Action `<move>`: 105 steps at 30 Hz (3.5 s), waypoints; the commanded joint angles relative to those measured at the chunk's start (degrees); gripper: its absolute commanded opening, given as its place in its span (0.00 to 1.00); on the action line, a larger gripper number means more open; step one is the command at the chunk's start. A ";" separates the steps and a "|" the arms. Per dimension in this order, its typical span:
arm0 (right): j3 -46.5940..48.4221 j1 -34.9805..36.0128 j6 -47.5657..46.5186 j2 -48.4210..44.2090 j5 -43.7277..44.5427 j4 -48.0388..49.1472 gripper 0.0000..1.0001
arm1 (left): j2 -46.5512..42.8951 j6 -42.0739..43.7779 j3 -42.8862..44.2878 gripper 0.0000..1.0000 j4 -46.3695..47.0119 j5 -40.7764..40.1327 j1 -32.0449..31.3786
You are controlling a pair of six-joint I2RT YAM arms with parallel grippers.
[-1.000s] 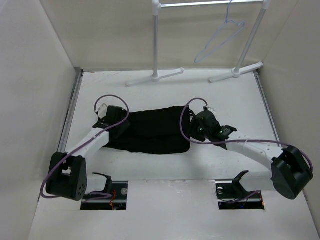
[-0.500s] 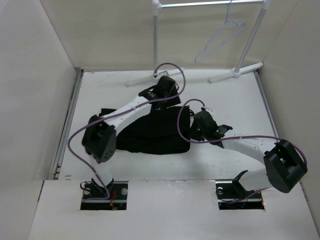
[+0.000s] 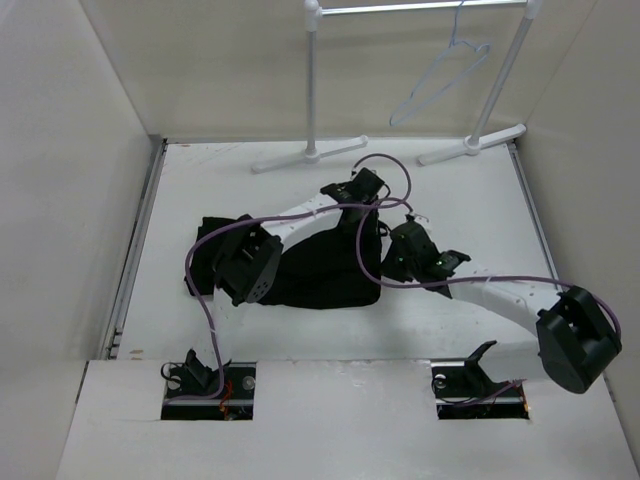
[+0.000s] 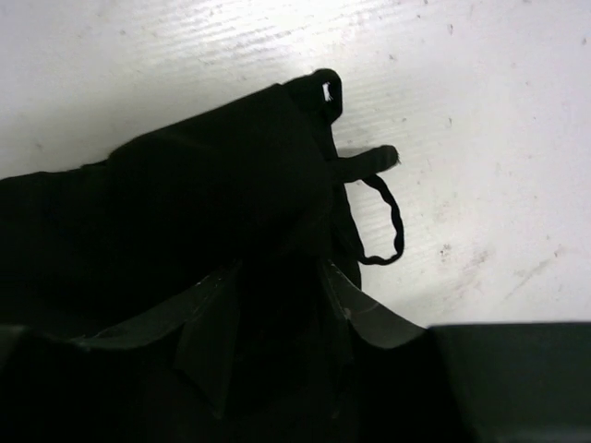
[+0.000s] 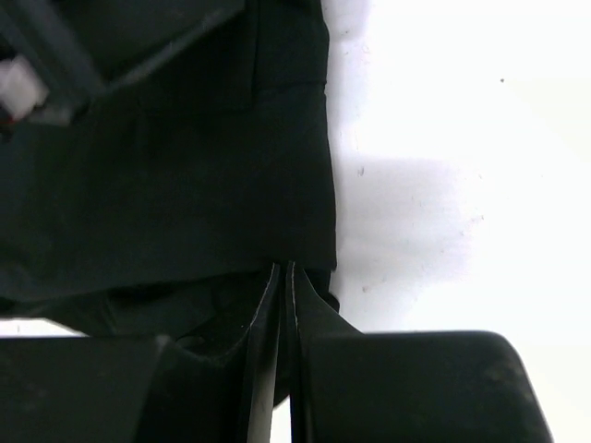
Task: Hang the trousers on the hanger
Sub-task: Fold the trousers at the center of the board.
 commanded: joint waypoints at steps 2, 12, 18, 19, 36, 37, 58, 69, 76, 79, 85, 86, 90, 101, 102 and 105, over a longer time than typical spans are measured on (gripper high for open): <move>-1.02 2.16 1.06 -5.51 2.19 -3.11 0.11 | -0.52 1.05 1.49 0.34 0.07 -4.10 1.07; -7.53 7.79 8.27 -10.26 3.42 -4.61 0.10 | 0.54 -0.97 0.62 0.33 1.12 -3.14 0.98; -3.84 2.52 1.95 -9.40 2.11 -0.13 0.49 | -2.36 -2.03 -1.50 0.34 2.27 -2.96 0.89; -2.97 1.65 0.90 -8.17 1.50 0.48 0.50 | -2.63 -2.20 -1.58 0.34 2.27 -2.96 0.90; -0.40 -1.62 -2.11 2.05 -2.64 7.35 0.06 | -2.10 -2.82 -1.85 0.35 2.53 -2.26 0.98; -1.02 -1.35 -1.58 0.39 -2.38 6.13 0.06 | -1.84 -2.82 -1.67 0.35 2.53 -2.35 1.16; -7.89 6.38 6.60 -13.23 -0.97 -7.67 0.58 | -11.04 -5.98 -8.43 0.46 6.04 -2.88 2.39; 2.23 6.91 3.43 -9.23 -13.09 3.35 0.11 | -33.72 -10.72 -29.06 0.50 11.75 -2.44 7.04; -2.77 5.07 9.58 4.83 -15.65 26.40 0.09 | -46.73 -18.37 -57.09 0.49 23.52 -0.86 17.57; -7.34 5.24 12.92 8.18 -14.69 29.66 0.10 | -49.91 -19.87 -66.51 0.49 27.66 2.04 25.74; -12.36 4.72 13.46 11.18 -13.80 32.92 0.10 | -52.28 -19.96 -75.32 0.48 31.45 5.82 37.44; -11.67 3.76 12.58 11.35 -14.06 32.75 0.10 | -52.90 -19.96 -75.50 0.48 31.45 6.43 37.98; -6.22 1.03 8.89 11.71 -14.68 28.45 0.15 | -56.50 -20.05 -73.58 0.49 29.44 6.97 38.42; 5.82 -1.70 -2.70 -4.53 -18.81 1.31 0.69 | -64.07 -19.34 -62.58 0.44 17.30 -0.76 21.67; 7.57 -2.05 -4.20 -6.73 -19.33 -1.33 0.71 | -63.11 -19.34 -62.23 0.41 17.47 -1.81 17.98; 15.82 -6.08 -8.07 -11.14 -20.13 -7.32 0.54 | -57.76 -19.61 -60.57 0.32 18.70 -4.36 7.35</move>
